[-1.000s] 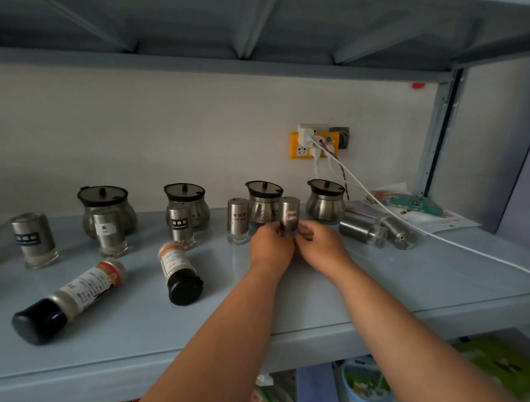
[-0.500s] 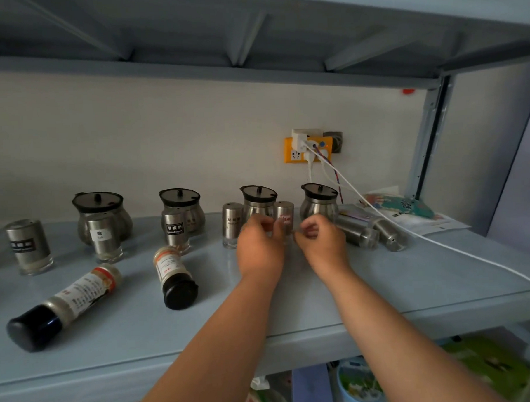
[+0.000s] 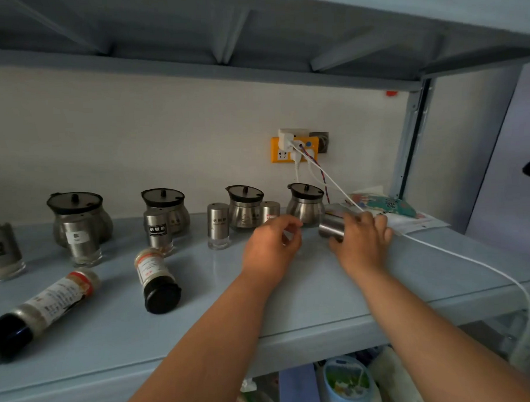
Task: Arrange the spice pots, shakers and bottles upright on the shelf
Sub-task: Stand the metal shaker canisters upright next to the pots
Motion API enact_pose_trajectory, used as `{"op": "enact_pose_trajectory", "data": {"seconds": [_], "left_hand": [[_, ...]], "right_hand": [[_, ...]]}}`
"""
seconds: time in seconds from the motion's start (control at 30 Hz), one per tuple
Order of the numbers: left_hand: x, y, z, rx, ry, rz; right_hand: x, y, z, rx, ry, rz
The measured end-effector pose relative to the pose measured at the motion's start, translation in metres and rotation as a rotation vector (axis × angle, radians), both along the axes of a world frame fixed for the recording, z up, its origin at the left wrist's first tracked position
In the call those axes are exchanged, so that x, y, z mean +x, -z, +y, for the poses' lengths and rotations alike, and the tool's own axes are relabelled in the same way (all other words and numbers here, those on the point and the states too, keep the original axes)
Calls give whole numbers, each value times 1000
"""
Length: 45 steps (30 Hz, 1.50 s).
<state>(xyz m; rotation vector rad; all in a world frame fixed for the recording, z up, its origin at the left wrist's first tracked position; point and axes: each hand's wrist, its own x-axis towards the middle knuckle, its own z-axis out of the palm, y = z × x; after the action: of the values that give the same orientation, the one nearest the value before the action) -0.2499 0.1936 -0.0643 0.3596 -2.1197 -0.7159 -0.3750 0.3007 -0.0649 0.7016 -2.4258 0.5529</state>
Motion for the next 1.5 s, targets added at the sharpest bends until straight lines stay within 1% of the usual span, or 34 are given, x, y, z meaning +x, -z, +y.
{"op": "enact_pose_trajectory", "data": {"seconds": [0.17, 0.27, 0.37, 0.47, 0.5, 0.53, 0.6, 0.63, 0.67, 0.73, 0.83, 0.97, 1.07, 1.23, 1.4, 1.5], "left_hand": [[3, 1, 5, -33, 96, -25], [4, 1, 7, -42, 123, -23], [5, 0, 7, -3, 117, -28], [5, -1, 7, 96, 127, -29], [5, -2, 7, 127, 130, -38], [5, -2, 8, 154, 126, -52], [5, -3, 8, 211, 121, -73], [5, -4, 8, 249, 131, -72], [6, -5, 9, 295, 151, -60], [9, -11, 11, 394, 205, -12], [15, -21, 15, 535, 287, 100], [19, -25, 17, 600, 322, 222], [22, -28, 18, 635, 357, 252], [27, -33, 20, 654, 490, 224], [30, -34, 19, 657, 571, 184], [30, -33, 19, 650, 618, 191]], "right_hand": [[-4, 0, -3, 126, 81, -87], [-5, 1, -3, 102, 83, -78], [-2, 4, -3, 42, 14, -34], [2, 6, -3, -179, -128, -3], [5, 4, -3, -287, -219, -48], [9, 2, -4, -430, -343, -152], [23, -7, -7, -729, -574, -469], [31, -10, -9, -858, -653, -602], [36, -12, -10, -968, -713, -695], [47, -16, -11, -1128, -780, -811], [58, -20, -12, -1274, -828, -888], [66, -19, -11, -1332, -870, -959], [69, -19, -7, -1318, -942, -975], [72, -19, -3, -1254, -1128, -992], [75, -19, -1, -1280, -1249, -1046], [74, -18, 1, -1280, -1347, -1093]]}}
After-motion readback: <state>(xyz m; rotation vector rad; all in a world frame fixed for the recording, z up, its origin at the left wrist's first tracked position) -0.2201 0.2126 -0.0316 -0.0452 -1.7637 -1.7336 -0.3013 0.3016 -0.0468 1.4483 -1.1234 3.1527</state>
